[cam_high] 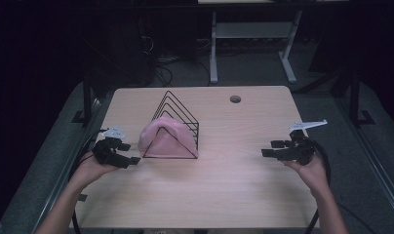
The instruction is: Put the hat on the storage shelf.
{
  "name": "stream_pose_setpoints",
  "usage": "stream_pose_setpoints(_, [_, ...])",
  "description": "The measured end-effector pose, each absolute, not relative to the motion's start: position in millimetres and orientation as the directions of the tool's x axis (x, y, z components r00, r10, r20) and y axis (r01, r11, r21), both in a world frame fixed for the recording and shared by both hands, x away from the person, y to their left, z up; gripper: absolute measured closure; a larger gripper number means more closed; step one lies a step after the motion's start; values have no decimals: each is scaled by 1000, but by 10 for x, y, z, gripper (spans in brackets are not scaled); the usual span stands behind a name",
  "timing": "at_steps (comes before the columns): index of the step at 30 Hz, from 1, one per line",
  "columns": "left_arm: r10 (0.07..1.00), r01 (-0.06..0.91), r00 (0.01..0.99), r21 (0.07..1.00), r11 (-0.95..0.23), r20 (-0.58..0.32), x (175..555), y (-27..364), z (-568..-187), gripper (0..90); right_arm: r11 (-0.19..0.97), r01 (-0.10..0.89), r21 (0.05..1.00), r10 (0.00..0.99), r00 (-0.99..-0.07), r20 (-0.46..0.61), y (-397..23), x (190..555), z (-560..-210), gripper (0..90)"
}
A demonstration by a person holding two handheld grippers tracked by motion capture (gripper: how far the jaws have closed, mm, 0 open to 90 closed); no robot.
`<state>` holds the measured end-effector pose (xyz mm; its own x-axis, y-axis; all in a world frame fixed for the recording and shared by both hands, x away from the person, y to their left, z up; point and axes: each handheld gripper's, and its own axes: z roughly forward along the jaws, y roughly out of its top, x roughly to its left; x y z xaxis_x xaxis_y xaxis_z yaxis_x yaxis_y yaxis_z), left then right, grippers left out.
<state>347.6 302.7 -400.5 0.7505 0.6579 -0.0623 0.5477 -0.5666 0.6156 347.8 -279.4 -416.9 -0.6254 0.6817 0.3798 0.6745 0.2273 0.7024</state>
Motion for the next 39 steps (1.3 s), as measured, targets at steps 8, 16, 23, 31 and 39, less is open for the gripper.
stream_pose_setpoints(8, [660, 549, 749, 611, -571, -56, 3402, 3016, -4049, 273, 228, 692, 685, 694, -609, 384, -2897, 3326, -4294, 267])
stream_pose_setpoints(16, [664, 543, 746, 623, -564, -49, 3330, 2994, -4080, 273, 242, 700, 672, 714, -597, 366, -2998, 3146, -4389, 267])
stream_pose_setpoints(23, [666, 539, 744, 632, -557, -48, 3263, 2973, -4132, 273, 248, 695, 675, 719, -599, 353, -3023, 3042, -4438, 267])
stream_pose_setpoints(31, [666, 521, 745, 657, -545, -38, 3149, 2934, -4195, 273, 266, 683, 681, 718, -612, 333, -2968, 2912, -4477, 267])
stream_pose_setpoints(39, [670, 509, 742, 678, -530, -32, 3041, 2923, -4189, 273, 266, 676, 688, 718, -615, 326, -2934, 2806, -4490, 267])
